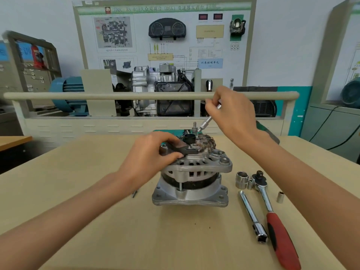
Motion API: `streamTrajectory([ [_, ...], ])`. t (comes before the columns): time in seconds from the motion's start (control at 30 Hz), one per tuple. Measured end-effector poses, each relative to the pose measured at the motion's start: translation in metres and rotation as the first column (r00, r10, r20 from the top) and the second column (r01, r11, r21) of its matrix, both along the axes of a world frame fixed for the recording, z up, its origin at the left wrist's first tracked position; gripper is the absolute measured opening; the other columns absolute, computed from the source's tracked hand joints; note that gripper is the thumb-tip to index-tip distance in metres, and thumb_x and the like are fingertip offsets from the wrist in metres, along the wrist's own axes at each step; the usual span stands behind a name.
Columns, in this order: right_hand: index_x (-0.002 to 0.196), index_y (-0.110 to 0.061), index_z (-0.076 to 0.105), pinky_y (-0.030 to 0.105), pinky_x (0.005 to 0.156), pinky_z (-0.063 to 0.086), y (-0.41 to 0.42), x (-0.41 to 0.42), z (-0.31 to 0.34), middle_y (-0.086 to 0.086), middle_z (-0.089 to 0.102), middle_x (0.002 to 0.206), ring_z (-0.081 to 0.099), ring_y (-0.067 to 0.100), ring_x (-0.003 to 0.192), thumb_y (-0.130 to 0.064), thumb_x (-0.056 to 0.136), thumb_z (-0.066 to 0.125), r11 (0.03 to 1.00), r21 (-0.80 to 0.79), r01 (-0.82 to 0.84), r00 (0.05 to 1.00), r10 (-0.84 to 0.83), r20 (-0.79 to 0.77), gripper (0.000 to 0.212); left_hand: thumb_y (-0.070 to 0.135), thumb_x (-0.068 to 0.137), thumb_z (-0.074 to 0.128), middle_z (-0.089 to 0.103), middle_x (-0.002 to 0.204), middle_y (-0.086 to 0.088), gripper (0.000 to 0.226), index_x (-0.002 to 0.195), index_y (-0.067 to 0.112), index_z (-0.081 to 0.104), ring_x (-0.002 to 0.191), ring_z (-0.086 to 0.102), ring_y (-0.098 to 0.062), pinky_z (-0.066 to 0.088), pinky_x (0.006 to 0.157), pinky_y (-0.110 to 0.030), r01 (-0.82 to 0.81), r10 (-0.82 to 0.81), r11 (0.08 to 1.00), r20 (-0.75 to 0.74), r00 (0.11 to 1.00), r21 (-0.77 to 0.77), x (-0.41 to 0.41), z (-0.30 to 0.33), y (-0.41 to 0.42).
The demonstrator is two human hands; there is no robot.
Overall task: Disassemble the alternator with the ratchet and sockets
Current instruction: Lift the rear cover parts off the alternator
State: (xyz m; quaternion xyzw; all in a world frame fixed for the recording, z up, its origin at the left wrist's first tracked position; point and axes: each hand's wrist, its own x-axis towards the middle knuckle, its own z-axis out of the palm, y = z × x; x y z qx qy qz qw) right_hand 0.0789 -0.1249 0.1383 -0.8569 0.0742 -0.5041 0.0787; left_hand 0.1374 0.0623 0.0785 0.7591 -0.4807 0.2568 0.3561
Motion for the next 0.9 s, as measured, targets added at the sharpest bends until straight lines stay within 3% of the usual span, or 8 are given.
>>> streamTrajectory([
  [0.07, 0.079, -0.013, 0.050, 0.031, 0.058, 0.032, -0.001, 0.001, 0.003, 0.003, 0.056, 0.073, 0.050, 0.023, 0.069, -0.027, 0.093, 0.051, 0.998, -0.036, -0.058, 0.998, 0.057, -0.013, 0.020, 0.015, 0.080, 0.073, 0.061, 0.094, 0.023, 0.029, 0.100, 0.033, 0.063, 0.083, 0.062, 0.012, 0.049, 0.073, -0.005, 0.001, -0.031, 0.987, -0.184, 0.982, -0.161, 0.000, -0.004, -0.004],
  [0.17, 0.077, -0.014, 0.048, 0.031, 0.059, 0.033, 0.004, 0.004, 0.002, 0.003, 0.056, 0.070, 0.049, 0.023, 0.067, -0.028, 0.093, 0.053, 0.984, -0.095, -0.149, 0.988, 0.145, -0.053, 0.021, 0.004, 0.088, 0.062, 0.064, 0.104, 0.002, 0.025, 0.105, 0.022, 0.062, 0.086, 0.069, -0.011, 0.055, 0.064, -0.015, -0.058, -0.188, 0.898, -0.497, 0.847, -0.437, 0.012, 0.004, 0.000],
  [0.27, 0.077, -0.013, 0.047, 0.032, 0.057, 0.030, 0.008, 0.009, 0.001, 0.001, 0.051, 0.066, 0.047, 0.023, 0.064, -0.029, 0.093, 0.053, 0.978, -0.117, -0.173, 0.984, 0.166, -0.060, 0.023, 0.009, 0.095, 0.049, 0.053, 0.126, 0.010, 0.038, 0.129, 0.027, 0.051, 0.112, 0.050, -0.004, 0.042, 0.084, -0.008, -0.103, 0.024, 0.981, -0.427, 0.904, -0.162, 0.030, 0.001, 0.005],
  [0.33, 0.077, -0.014, 0.047, 0.031, 0.057, 0.029, 0.009, 0.012, 0.000, -0.001, 0.047, 0.065, 0.045, 0.021, 0.064, -0.029, 0.094, 0.053, 0.979, -0.103, -0.174, 0.984, 0.170, -0.050, 0.023, 0.014, 0.098, 0.039, 0.043, 0.140, 0.013, 0.047, 0.142, 0.031, 0.037, 0.124, 0.039, -0.003, 0.035, 0.098, -0.017, -0.006, 0.026, 0.999, -0.512, 0.858, 0.040, 0.031, -0.006, -0.001],
  [0.43, 0.077, -0.014, 0.048, 0.031, 0.058, 0.030, 0.008, 0.015, -0.002, -0.002, 0.048, 0.065, 0.046, 0.021, 0.064, -0.029, 0.093, 0.053, 0.979, -0.060, -0.193, 0.981, 0.191, -0.039, 0.023, 0.013, 0.096, 0.031, 0.053, 0.134, 0.011, 0.046, 0.122, 0.045, 0.051, 0.119, 0.049, -0.005, 0.041, 0.097, -0.024, 0.063, -0.030, 0.997, -0.577, 0.816, 0.037, 0.023, -0.020, -0.013],
  [0.6, 0.076, -0.016, 0.047, 0.030, 0.058, 0.029, 0.002, 0.015, -0.003, -0.005, 0.046, 0.064, 0.047, 0.021, 0.064, -0.031, 0.093, 0.053, 0.981, -0.053, -0.186, 0.982, 0.184, -0.035, 0.024, 0.018, 0.094, 0.033, 0.052, 0.098, 0.028, 0.038, 0.091, 0.050, 0.052, 0.090, 0.051, 0.009, 0.034, 0.069, 0.002, -0.071, 0.003, 0.990, -0.497, 0.868, -0.119, 0.000, -0.031, -0.012],
  [0.77, 0.075, -0.014, 0.048, 0.031, 0.058, 0.032, 0.005, 0.020, 0.002, -0.004, 0.047, 0.062, 0.048, 0.021, 0.064, -0.029, 0.092, 0.055, 0.973, -0.059, -0.221, 0.975, 0.219, -0.038, 0.024, 0.034, 0.082, 0.028, 0.057, 0.110, 0.011, 0.049, 0.122, 0.029, 0.057, 0.101, 0.054, -0.006, 0.041, 0.073, -0.013, -0.145, 0.121, 0.988, -0.343, 0.931, -0.045, -0.028, -0.034, -0.003],
  [0.9, 0.076, -0.014, 0.049, 0.034, 0.062, 0.038, 0.011, 0.024, 0.009, 0.001, 0.056, 0.069, 0.051, 0.022, 0.069, -0.030, 0.092, 0.056, 0.962, -0.093, -0.256, 0.963, 0.244, -0.118, 0.024, 0.043, 0.084, 0.027, 0.033, 0.106, 0.015, 0.064, 0.145, 0.024, 0.035, 0.094, 0.037, 0.006, 0.029, 0.078, 0.004, -0.147, 0.156, 0.987, -0.167, 0.974, 0.065, -0.050, -0.048, 0.001],
])
